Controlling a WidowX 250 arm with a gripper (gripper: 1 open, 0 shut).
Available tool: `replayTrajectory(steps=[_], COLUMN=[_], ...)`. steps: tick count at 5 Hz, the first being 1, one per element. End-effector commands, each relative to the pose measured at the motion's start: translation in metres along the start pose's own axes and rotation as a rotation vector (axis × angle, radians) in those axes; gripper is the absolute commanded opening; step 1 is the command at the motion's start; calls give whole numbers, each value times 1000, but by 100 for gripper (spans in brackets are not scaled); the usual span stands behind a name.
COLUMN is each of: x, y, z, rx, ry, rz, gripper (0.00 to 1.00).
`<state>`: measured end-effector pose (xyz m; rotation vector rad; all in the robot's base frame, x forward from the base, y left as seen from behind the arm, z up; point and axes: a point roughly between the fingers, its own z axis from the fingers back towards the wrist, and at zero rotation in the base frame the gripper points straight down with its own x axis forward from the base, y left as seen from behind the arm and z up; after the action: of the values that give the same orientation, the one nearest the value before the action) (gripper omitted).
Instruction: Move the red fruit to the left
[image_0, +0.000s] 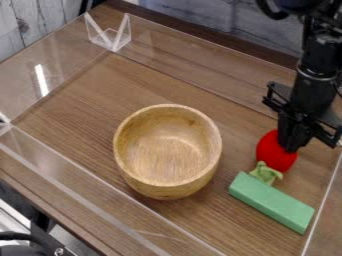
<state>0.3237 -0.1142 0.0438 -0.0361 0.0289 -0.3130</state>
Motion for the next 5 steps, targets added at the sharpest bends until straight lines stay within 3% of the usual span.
replayTrajectory(steps=[1, 3, 4, 5], x=[5, -5, -14, -19], y=[-2, 24, 46, 65], z=[25, 87, 108, 104], rx=[12, 32, 47, 47], ry=[-75, -146, -175, -174], rz=[78, 24, 19, 20], gripper=[0, 0, 0, 0])
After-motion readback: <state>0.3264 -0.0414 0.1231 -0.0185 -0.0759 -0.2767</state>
